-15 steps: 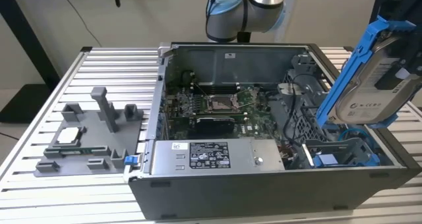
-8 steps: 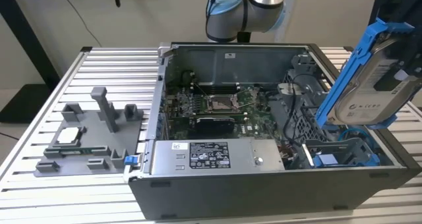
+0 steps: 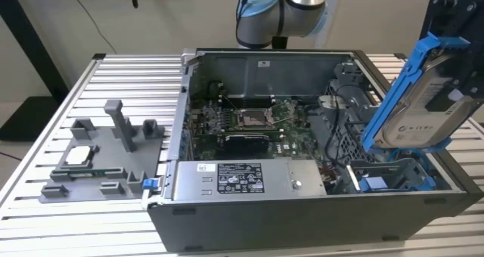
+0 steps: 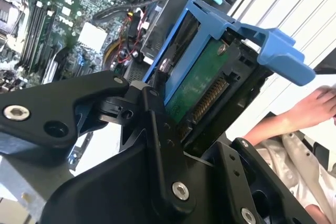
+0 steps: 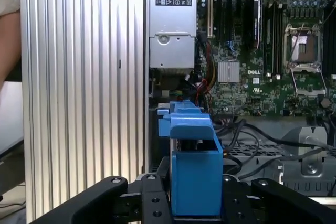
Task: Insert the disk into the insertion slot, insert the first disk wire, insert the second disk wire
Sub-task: 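Insert the disk into the insertion slot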
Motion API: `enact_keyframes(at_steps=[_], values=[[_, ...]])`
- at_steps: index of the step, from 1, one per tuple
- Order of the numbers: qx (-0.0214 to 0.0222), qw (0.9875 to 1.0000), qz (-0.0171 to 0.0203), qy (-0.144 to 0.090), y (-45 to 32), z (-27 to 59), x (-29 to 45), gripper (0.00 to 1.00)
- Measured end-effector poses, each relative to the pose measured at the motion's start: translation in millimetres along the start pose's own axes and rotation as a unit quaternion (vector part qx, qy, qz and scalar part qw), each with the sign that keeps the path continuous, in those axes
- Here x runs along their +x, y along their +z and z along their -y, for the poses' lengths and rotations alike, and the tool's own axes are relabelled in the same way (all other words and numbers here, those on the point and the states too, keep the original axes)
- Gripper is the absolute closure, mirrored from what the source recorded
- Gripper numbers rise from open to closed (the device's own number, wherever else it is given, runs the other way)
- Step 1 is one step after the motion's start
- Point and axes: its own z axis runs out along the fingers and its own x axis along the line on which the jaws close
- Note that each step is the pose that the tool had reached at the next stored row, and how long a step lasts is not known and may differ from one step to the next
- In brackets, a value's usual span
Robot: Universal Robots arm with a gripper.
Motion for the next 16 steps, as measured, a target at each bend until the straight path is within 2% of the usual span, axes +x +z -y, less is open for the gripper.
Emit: enact_keyframes(at_steps=[6, 16], values=[[-0.001, 1.0, 0.0, 0.001, 9.1, 10.5, -0.3, 1.0], [-0.0014, 1.0, 0.0001, 0.004, 27.3, 12.1, -0.3, 1.0]])
